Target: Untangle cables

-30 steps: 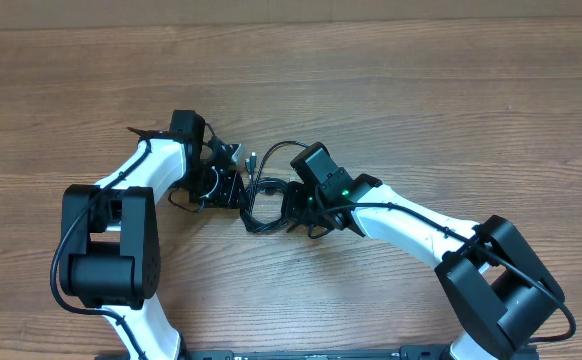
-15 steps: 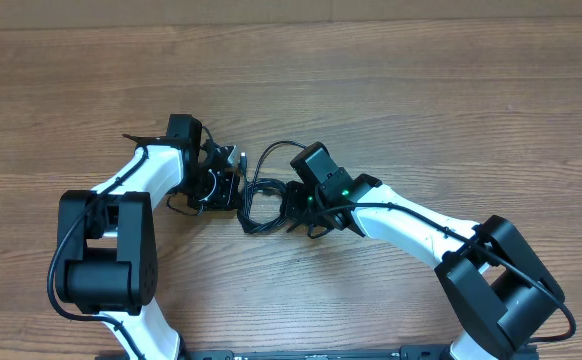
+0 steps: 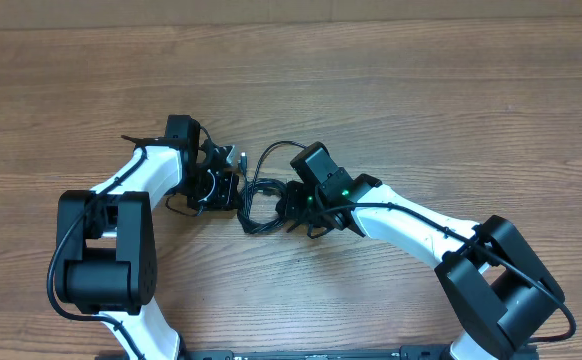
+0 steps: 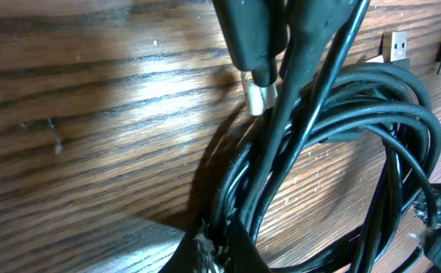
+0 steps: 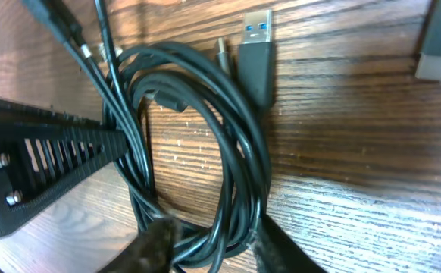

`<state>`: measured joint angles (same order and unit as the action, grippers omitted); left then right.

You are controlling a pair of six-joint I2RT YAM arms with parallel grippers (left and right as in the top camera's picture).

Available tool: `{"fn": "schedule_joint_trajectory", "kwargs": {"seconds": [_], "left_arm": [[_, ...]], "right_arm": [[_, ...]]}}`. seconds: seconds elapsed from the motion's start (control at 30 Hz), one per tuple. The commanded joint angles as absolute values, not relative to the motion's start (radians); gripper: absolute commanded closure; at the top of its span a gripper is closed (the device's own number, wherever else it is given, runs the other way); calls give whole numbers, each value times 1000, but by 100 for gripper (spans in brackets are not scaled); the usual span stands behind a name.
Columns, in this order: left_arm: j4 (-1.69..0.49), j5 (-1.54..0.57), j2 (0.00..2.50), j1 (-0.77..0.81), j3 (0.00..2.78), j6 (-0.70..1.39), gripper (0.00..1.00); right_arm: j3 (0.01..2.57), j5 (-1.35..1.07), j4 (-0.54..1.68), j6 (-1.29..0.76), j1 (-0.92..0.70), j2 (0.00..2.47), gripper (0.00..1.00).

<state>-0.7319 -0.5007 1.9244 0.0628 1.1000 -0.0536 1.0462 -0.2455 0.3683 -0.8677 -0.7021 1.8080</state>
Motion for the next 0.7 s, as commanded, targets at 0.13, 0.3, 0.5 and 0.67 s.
{"fn": "schedule_joint_trajectory", "kwargs": {"seconds": [0.13, 0.3, 0.5, 0.67], "left_arm": [[-708, -446, 1980, 68, 1055, 27, 96], [-706, -446, 1980, 68, 1055, 31, 94], [-705, -445, 1980, 68, 1055, 31, 83], [-705, -445, 1980, 68, 1055, 31, 82]], "right_arm": [[1040, -236, 368, -863, -707, 1809, 51], [1040, -236, 367, -863, -707, 1809, 52], [1040, -225, 367, -864, -707, 1809, 75], [1040, -225, 367, -864, -707, 1809, 77]]}}
